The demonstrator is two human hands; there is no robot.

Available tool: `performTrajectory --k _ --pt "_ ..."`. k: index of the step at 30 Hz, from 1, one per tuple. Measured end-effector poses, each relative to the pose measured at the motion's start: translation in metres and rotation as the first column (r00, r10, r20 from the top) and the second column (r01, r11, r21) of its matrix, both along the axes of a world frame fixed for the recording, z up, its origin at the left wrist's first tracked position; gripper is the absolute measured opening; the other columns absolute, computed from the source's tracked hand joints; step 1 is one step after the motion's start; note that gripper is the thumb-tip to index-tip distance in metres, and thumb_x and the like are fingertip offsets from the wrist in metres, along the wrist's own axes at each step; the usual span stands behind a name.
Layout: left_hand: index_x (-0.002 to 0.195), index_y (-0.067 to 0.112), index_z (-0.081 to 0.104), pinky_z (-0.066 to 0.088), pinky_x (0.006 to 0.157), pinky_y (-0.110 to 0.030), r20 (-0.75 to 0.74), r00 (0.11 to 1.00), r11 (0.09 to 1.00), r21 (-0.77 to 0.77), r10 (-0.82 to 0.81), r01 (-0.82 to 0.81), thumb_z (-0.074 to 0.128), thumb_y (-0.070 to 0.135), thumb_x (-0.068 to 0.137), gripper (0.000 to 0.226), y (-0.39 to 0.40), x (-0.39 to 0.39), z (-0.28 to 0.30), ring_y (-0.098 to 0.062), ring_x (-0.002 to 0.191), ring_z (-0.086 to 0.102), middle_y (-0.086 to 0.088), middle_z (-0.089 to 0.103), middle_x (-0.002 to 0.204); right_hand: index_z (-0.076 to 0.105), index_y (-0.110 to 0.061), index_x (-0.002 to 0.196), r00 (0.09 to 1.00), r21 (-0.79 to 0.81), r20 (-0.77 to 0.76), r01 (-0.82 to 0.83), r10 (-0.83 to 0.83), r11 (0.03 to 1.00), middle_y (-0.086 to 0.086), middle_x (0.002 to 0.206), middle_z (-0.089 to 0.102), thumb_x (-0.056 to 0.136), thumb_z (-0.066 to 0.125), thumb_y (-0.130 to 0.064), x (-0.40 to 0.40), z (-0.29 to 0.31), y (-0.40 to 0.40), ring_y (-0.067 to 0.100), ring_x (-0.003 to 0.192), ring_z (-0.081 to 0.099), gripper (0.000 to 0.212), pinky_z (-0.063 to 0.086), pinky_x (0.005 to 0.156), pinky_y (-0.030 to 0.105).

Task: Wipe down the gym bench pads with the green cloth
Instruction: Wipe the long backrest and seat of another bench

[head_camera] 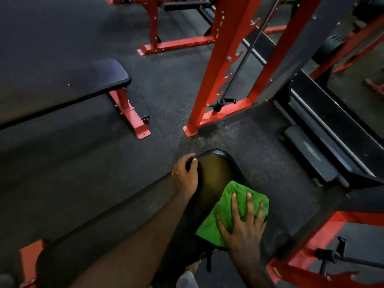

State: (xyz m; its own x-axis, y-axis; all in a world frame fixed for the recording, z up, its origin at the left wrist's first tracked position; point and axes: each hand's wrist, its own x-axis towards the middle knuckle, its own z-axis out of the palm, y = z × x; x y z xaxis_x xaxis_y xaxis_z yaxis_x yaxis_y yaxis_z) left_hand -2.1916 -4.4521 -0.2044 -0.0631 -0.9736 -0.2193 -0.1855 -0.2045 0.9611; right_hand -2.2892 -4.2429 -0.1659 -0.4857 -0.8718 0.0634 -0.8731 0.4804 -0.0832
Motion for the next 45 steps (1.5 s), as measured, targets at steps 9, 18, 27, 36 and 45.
performTrajectory --k 9,18,27,36,45 --pt "0.131 0.019 0.064 0.037 0.11 -0.041 0.376 0.91 0.984 -0.028 0.173 -0.175 0.063 0.022 0.1 0.031 0.05 0.115 -0.044 -0.026 0.131 0.051 -0.002 0.06 0.136 0.026 -0.038 0.163 0.994 0.074 -0.045 -0.092 0.096 0.993 0.01 0.171 0.02 0.085 0.045 -0.074 -0.004 0.014 -0.075 0.05 0.151 0.023 0.088 0.032 0.112 0.071" --pt "0.157 0.021 0.041 0.013 0.127 -0.036 0.473 0.838 0.963 -0.134 0.271 -0.235 0.034 0.044 0.105 0.058 0.085 0.101 -0.072 -0.021 0.156 0.022 -0.002 0.036 0.165 0.027 -0.04 0.162 0.775 0.239 -0.088 -0.593 0.626 0.769 0.004 0.171 0.025 0.083 0.051 -0.076 -0.009 0.008 -0.136 0.043 0.155 0.018 0.09 0.018 0.122 0.061" --pt "0.157 0.023 0.043 0.026 0.124 -0.047 0.444 0.838 0.947 -0.198 0.317 -0.253 0.039 0.041 0.104 0.055 0.088 0.102 -0.083 -0.018 0.156 0.023 0.001 0.037 0.165 0.022 -0.042 0.163 0.508 0.311 0.03 -0.823 0.861 0.475 0.001 0.172 0.022 0.088 0.045 -0.074 -0.027 0.014 -0.123 0.037 0.159 0.01 0.085 0.02 0.124 0.059" --pt "0.155 0.023 0.046 0.031 0.121 -0.048 0.461 0.815 0.933 -0.251 0.35 -0.259 0.04 0.042 0.104 0.055 0.089 0.102 -0.092 -0.021 0.154 0.029 -0.001 0.04 0.163 0.042 -0.04 0.155 0.607 0.314 0.008 -0.756 0.794 0.575 0.012 0.158 0.044 0.084 0.043 -0.074 0.033 -0.004 -0.161 0.047 0.146 0.035 0.079 0.023 0.12 0.064" --pt "0.157 0.026 0.041 0.024 0.124 -0.042 0.454 0.827 0.941 -0.219 0.331 -0.257 0.037 0.045 0.105 0.056 0.088 0.103 -0.089 -0.016 0.156 0.022 0.002 0.035 0.165 0.047 -0.037 0.15 0.713 0.437 -0.025 -0.623 0.701 0.649 0.009 0.141 0.054 0.085 0.036 -0.088 0.036 0.012 -0.222 0.033 0.125 0.052 0.083 0.04 0.104 0.052"
